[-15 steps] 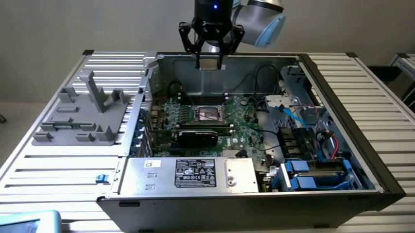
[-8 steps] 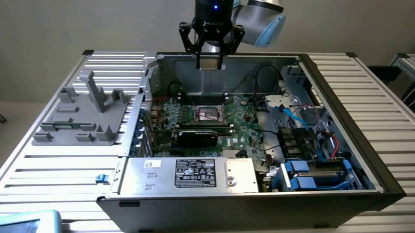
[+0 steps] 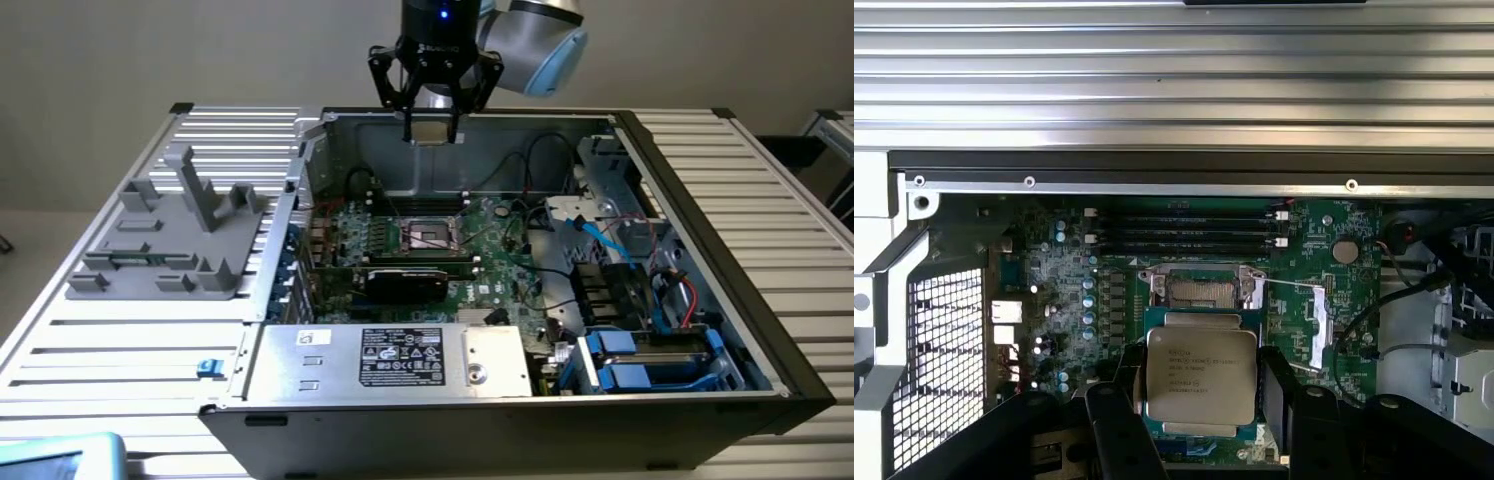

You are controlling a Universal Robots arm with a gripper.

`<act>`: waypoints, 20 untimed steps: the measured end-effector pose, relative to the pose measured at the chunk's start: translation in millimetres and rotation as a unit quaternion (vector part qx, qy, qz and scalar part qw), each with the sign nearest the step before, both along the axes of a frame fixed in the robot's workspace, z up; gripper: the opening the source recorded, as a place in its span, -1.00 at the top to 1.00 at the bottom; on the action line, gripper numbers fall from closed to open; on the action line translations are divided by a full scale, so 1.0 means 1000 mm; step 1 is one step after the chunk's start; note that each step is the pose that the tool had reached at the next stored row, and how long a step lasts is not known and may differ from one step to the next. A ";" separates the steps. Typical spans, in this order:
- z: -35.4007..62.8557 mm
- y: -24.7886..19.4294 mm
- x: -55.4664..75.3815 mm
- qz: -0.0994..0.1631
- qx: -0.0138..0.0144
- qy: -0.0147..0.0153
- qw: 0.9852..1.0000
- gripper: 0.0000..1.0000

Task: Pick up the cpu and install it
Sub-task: 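Place the cpu into insertion slot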

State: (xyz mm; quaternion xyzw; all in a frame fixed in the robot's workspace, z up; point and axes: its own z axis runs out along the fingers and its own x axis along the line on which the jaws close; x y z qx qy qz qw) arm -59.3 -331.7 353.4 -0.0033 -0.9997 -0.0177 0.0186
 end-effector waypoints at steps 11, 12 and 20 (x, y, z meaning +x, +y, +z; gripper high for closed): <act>-0.0009 0.0000 0.000 -0.068 0.000 0.000 0.998 -0.11; -0.0011 0.0000 0.000 -0.076 0.000 0.000 0.997 -0.11; -0.0022 0.0000 0.000 -0.141 0.000 0.000 0.990 -0.11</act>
